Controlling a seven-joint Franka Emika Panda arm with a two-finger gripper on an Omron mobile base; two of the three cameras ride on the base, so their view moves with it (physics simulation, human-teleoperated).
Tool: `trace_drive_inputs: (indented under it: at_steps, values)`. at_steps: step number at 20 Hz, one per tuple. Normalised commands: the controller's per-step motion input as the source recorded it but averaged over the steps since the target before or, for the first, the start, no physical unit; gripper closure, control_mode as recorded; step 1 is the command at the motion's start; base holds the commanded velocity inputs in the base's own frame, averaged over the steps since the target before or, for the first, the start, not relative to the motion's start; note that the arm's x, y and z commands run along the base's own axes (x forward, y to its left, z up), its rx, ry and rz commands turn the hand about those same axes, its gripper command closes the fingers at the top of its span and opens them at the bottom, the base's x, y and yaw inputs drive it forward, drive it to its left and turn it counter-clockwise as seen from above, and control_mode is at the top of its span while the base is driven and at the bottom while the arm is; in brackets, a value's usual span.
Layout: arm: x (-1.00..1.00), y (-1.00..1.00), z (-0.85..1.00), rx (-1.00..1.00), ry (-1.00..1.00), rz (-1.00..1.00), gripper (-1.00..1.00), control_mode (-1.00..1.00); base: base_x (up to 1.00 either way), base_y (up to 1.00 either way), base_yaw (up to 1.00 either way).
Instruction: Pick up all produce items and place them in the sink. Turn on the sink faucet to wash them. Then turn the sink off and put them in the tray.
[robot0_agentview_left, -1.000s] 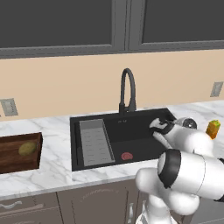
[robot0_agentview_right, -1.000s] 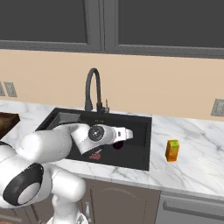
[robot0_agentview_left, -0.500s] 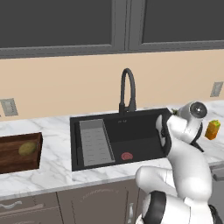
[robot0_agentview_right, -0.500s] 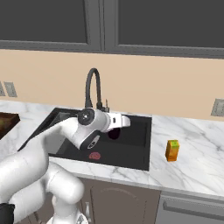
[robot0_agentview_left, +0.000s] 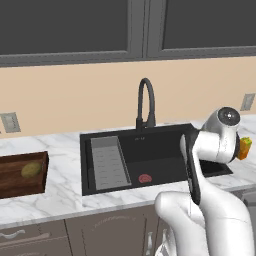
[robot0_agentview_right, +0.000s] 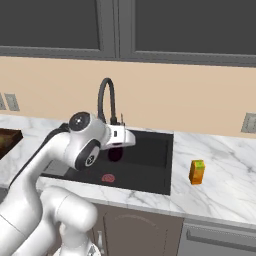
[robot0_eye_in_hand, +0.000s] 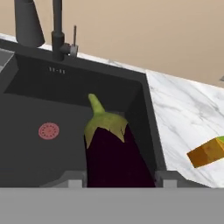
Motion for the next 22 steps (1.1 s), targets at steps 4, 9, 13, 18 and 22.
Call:
trace_drive_inputs:
  at_steps: [4,9,13,18,22]
  values:
    - [-0.52,0.59,0.12,0.05,0.11,0.00,1.00,-1.00,0.00,0.00,0.00]
    - [-0.38,0.64,0.09,0.03,0.11,0.00,1.00,-1.00,0.00,0.00,0.00]
    - [-0.19,0.70,0.03,0.00,0.09,0.00,1.00,-1.00,0.00,0.00,0.00]
    - [0.00,0.81,0.00,0.00,0.10,0.02,1.00,-1.00,0.00,0.00,0.00]
    - [0.02,0.79,0.00,0.00,0.11,0.06,1.00,-1.00,0.00,0.00,0.00]
